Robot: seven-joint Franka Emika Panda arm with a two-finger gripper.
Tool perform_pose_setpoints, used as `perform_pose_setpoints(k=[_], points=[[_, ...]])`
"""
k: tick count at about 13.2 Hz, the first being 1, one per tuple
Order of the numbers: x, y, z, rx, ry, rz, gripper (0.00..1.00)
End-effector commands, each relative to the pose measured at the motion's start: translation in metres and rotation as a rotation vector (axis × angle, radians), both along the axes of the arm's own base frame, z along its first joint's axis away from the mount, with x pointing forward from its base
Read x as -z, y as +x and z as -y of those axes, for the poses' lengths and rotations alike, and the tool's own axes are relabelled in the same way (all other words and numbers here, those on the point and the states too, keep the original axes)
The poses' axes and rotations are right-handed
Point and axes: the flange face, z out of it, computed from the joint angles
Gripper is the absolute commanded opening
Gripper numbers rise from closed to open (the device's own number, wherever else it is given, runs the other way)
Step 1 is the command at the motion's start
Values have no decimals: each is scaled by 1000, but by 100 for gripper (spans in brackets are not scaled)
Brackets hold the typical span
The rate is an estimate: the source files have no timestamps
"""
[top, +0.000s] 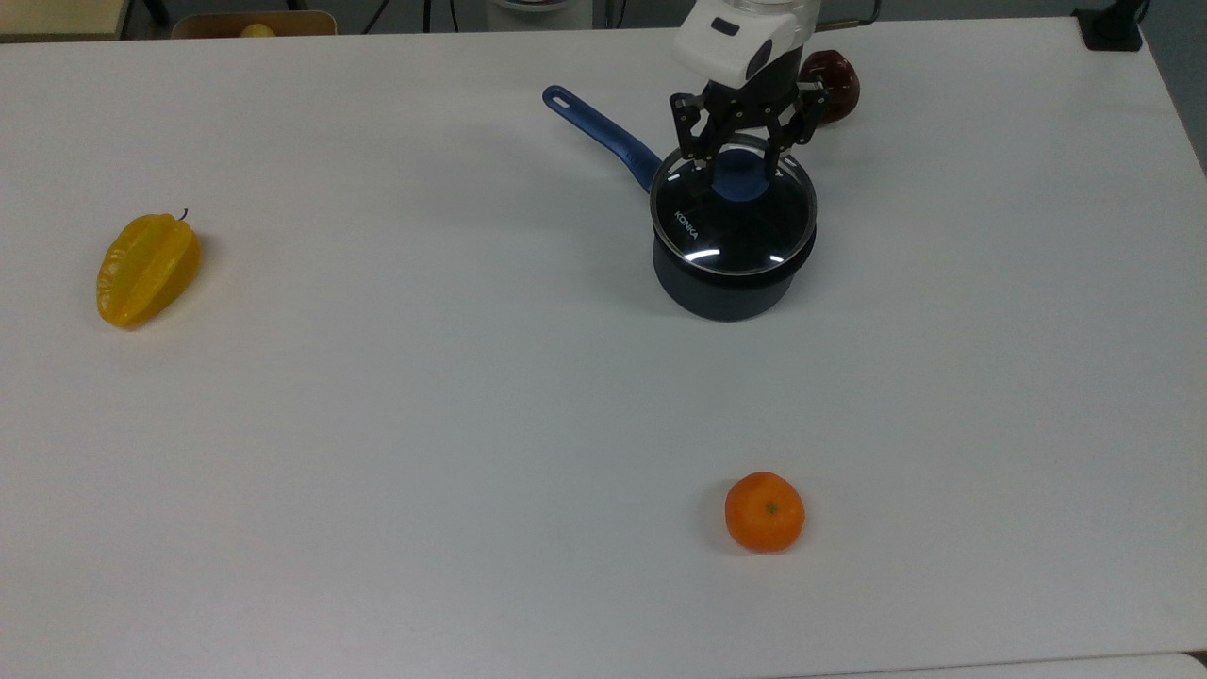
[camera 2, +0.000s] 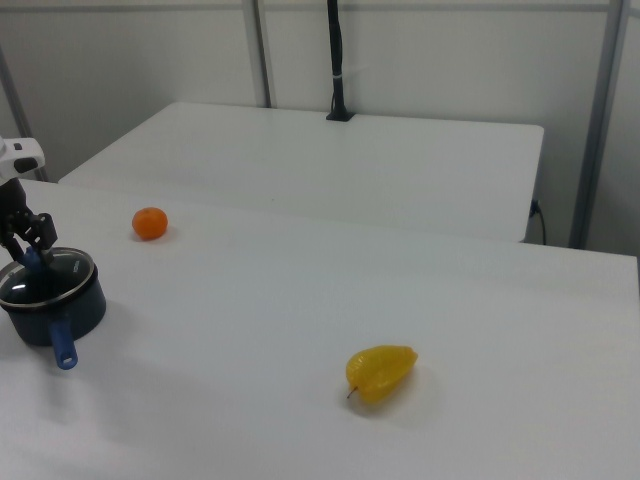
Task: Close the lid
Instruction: 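Lower the lid onto the saucepan rim and open the gripper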
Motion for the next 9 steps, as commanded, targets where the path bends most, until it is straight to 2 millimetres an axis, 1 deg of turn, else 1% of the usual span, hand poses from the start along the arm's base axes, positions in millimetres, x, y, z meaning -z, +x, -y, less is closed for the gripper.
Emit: perform_pose_setpoints(k=[1,5,9], points=[[-1,-1,-6,15,-11,30,41],[0,2,-8,12,0,50,41],[5,2,-8,8,-9,43,41]])
